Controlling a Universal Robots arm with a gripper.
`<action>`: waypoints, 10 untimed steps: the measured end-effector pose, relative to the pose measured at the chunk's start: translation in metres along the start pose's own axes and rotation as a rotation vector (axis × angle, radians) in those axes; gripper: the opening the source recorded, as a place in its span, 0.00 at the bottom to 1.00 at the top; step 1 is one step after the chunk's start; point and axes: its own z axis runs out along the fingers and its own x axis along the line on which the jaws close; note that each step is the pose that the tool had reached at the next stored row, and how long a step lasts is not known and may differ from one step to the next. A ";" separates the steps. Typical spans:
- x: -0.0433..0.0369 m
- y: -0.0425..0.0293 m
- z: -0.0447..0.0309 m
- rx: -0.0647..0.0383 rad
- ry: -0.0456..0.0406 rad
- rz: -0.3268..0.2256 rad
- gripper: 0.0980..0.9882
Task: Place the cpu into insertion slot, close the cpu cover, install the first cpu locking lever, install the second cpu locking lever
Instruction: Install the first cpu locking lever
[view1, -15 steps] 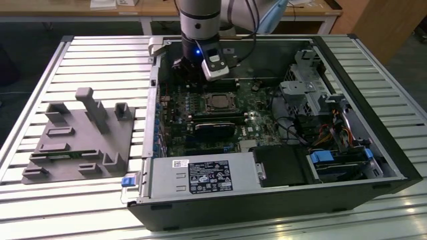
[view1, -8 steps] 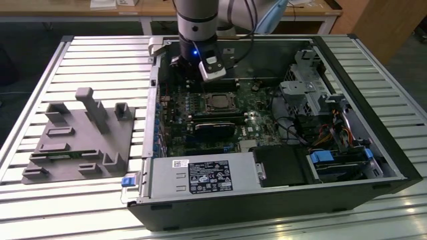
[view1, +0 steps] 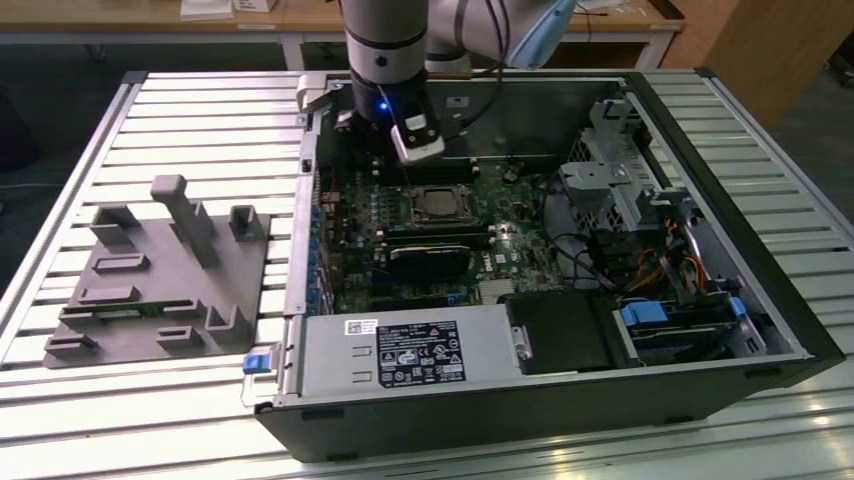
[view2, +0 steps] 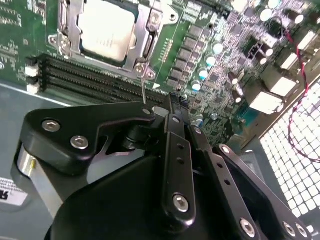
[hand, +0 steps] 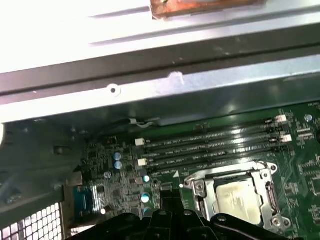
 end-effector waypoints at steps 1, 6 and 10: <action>0.0006 -0.0001 0.0001 -0.006 -0.0003 -0.001 0.01; 0.0024 -0.0005 0.0002 -0.044 0.0018 -0.004 0.01; 0.0027 -0.0006 0.0002 -0.089 0.0083 -0.004 0.01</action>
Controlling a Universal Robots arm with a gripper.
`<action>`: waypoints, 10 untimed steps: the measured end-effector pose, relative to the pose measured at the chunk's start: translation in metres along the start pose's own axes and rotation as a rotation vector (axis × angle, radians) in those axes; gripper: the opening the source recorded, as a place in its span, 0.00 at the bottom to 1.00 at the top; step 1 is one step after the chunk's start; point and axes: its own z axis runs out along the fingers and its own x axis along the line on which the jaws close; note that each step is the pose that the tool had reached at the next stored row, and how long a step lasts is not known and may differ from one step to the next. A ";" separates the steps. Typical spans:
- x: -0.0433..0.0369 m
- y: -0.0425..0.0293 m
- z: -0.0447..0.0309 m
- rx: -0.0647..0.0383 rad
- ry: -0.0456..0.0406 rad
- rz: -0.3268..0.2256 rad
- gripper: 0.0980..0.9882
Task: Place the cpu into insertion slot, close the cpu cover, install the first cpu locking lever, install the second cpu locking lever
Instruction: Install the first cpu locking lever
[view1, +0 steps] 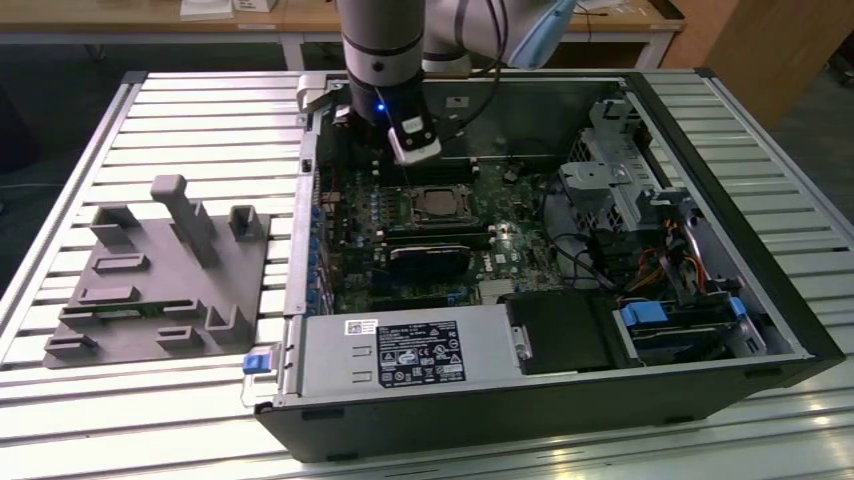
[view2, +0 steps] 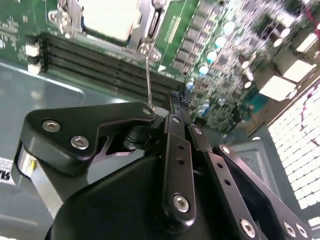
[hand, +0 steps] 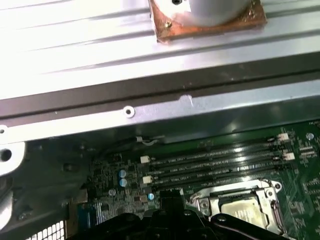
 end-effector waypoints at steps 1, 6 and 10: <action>0.0000 0.0000 0.0000 -0.007 0.0010 0.000 0.01; -0.0029 0.0005 0.0001 -0.009 0.0013 0.000 0.01; -0.0210 0.0038 0.0006 -0.009 0.0014 0.000 0.01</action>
